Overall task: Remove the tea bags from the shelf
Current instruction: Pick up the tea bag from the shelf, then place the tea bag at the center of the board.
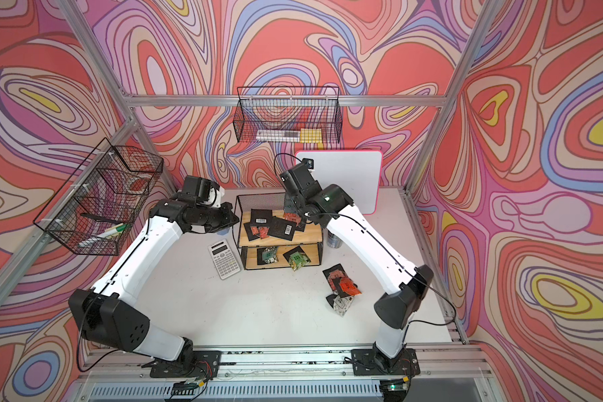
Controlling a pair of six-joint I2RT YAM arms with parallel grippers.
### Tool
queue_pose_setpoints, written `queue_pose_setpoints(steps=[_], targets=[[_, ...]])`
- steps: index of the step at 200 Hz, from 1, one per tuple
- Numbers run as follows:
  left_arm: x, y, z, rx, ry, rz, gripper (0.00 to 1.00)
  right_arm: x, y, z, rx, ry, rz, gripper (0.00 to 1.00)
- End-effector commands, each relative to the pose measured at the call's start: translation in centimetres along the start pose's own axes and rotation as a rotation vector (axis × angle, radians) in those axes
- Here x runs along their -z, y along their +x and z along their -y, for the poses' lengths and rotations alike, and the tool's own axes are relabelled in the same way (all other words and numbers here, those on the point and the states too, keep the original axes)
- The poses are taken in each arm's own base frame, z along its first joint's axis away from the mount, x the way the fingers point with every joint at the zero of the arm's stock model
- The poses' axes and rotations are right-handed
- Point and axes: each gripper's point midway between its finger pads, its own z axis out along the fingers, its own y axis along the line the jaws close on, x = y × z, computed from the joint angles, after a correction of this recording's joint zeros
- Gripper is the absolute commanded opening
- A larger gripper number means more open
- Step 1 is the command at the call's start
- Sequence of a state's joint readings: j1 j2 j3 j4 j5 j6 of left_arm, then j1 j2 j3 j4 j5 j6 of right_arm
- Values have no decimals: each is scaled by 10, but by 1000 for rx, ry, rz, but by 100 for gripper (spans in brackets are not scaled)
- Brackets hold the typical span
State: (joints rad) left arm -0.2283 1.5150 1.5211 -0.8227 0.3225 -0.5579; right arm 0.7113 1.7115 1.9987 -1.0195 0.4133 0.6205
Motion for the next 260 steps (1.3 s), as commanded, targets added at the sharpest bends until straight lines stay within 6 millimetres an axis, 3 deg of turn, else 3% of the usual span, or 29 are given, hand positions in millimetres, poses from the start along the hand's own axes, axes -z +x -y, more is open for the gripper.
queue_pose_setpoints(steps=[1, 30, 62, 104, 140, 173, 224, 260], targets=[[0, -8, 3, 12, 9, 16, 0, 10, -3, 30, -87, 102, 75, 0], [0, -8, 2, 13, 7, 18, 0, 19, 24, 70, -200, 169, 58, 0], [-1, -8, 2, 14, 6, 16, 0, 20, 72, 111, -339, 241, -23, 0], [-2, -8, 2, 15, 5, 15, 0, 3, 159, 153, -493, 276, -206, 0], [-1, -8, 2, 13, 4, 18, 0, -17, 227, 169, -514, 279, -359, 0], [-1, -7, 2, 13, 8, 14, 0, -37, 254, 166, -491, 238, -416, 0], [-1, -6, 2, 14, 10, 13, 0, -61, 267, 158, -431, 228, -465, 0], [0, -7, 4, 16, 17, 15, 0, -65, 291, 169, -423, 285, -524, 0]])
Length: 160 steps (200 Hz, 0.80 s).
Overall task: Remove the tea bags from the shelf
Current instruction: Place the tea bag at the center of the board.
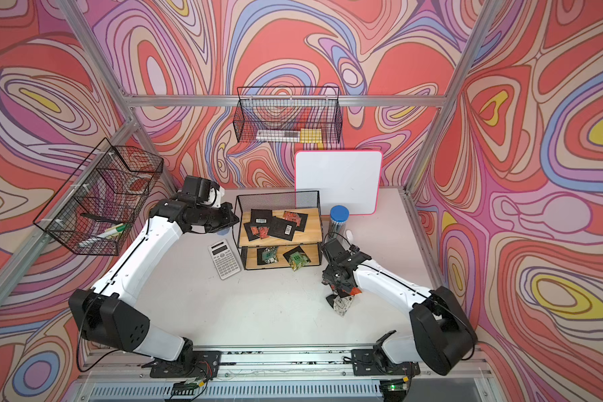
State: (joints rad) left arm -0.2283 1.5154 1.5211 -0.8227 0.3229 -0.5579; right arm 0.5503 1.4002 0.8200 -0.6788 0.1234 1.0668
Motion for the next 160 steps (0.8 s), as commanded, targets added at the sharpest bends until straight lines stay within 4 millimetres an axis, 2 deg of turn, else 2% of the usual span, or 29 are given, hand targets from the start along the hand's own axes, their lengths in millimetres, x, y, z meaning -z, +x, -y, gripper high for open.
queue_pose_setpoints(steps=[1, 23, 51, 73, 117, 144, 160], targets=[[0, -7, 4, 17, 17, 15, 0, -6, 4, 6, 1, 11, -12, 0], [-1, -7, 4, 16, 17, 16, 0, -4, 6, 16, -13, 30, -4, 0], [-1, -7, 4, 19, 21, 14, 0, -1, 5, 12, -12, 6, -2, 0], [-1, -7, 5, 19, 23, 14, 0, 2, 1, 4, -8, -9, 3, 15], [0, -7, 4, 16, 19, 15, 0, 18, -13, -12, 6, -40, 38, 35], [0, -7, 4, 16, 20, 17, 0, 36, -25, -19, 8, -57, 80, 44], [-1, -7, 4, 17, 21, 15, 0, 50, -33, -19, 7, -51, 115, 47]])
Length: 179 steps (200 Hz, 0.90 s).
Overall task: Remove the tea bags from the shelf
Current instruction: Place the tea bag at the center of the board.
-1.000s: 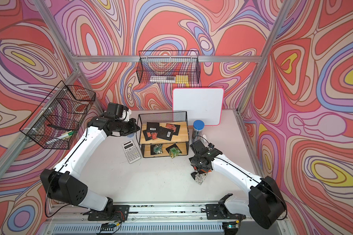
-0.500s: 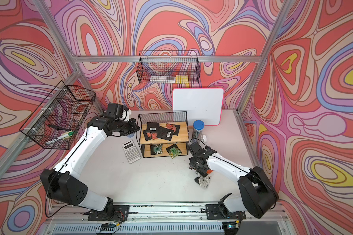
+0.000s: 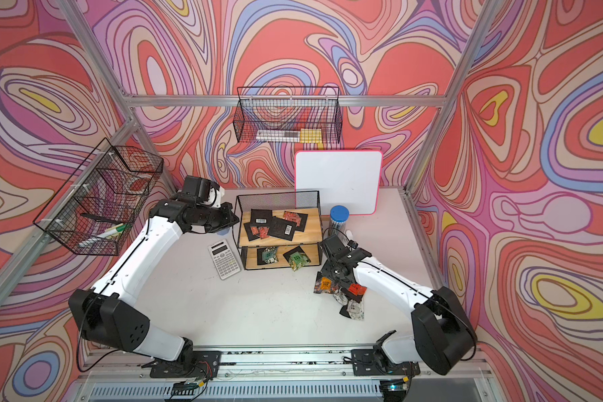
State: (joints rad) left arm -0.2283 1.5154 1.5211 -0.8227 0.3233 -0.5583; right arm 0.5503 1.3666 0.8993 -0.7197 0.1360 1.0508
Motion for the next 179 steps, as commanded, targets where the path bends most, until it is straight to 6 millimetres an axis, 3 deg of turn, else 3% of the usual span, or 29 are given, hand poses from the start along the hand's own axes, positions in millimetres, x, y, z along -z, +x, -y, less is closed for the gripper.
queue_pose_setpoints(steps=[1, 57, 79, 107, 137, 165, 179], targets=[[-1, -7, 4, 17, 21, 15, 0, 25, -18, 0, 2, 8, 73, 47], [-1, -7, 4, 16, 21, 15, 0, 97, -72, -9, 58, 29, 292, 49], [-1, -7, 4, 16, 21, 13, 0, 123, -94, -31, 142, -3, 360, 52], [-2, -7, 4, 18, 20, 14, 0, 142, -110, -77, 302, -42, 390, 57], [-1, -8, 4, 17, 17, 16, 0, 145, -97, -146, 510, -126, 347, 61], [-1, -7, 3, 17, 12, 16, 0, 131, -69, -200, 669, -165, 259, 67], [-1, -8, 2, 16, 10, 18, 0, 112, -54, -218, 718, -156, 205, 69]])
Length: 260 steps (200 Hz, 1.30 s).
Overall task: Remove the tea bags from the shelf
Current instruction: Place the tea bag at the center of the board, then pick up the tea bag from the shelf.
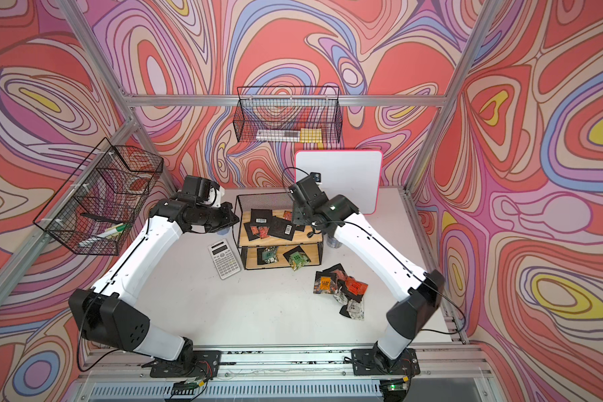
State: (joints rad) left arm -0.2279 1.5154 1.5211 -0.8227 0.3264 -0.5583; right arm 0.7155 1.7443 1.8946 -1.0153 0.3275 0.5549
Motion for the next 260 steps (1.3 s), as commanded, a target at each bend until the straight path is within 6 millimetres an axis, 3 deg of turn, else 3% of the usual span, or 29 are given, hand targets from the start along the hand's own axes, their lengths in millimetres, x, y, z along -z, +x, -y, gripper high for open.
queue_pose_setpoints(steps=[1, 16, 41, 80, 177, 224, 260], targets=[[-1, -8, 2, 15, 7, 18, 0, -19, 24, -32, 152, -37, -124, 69], [-1, -8, 3, 16, 9, 19, 0, -33, 33, -41, 153, -26, -183, 70], [-1, -9, 3, 17, 9, 20, 0, -54, 44, -36, 113, 60, -236, 69], [-1, -9, 2, 16, 5, 19, 0, -57, 47, -24, 7, 143, -231, 70], [-3, -8, 3, 18, 13, 16, 0, -87, 61, -27, -26, 184, -264, 72], [-1, -11, 5, 14, 15, 23, 0, -87, 76, -18, -46, 222, -307, 66], [-2, -10, 5, 16, 17, 20, 0, -89, 84, -13, -43, 245, -331, 55]])
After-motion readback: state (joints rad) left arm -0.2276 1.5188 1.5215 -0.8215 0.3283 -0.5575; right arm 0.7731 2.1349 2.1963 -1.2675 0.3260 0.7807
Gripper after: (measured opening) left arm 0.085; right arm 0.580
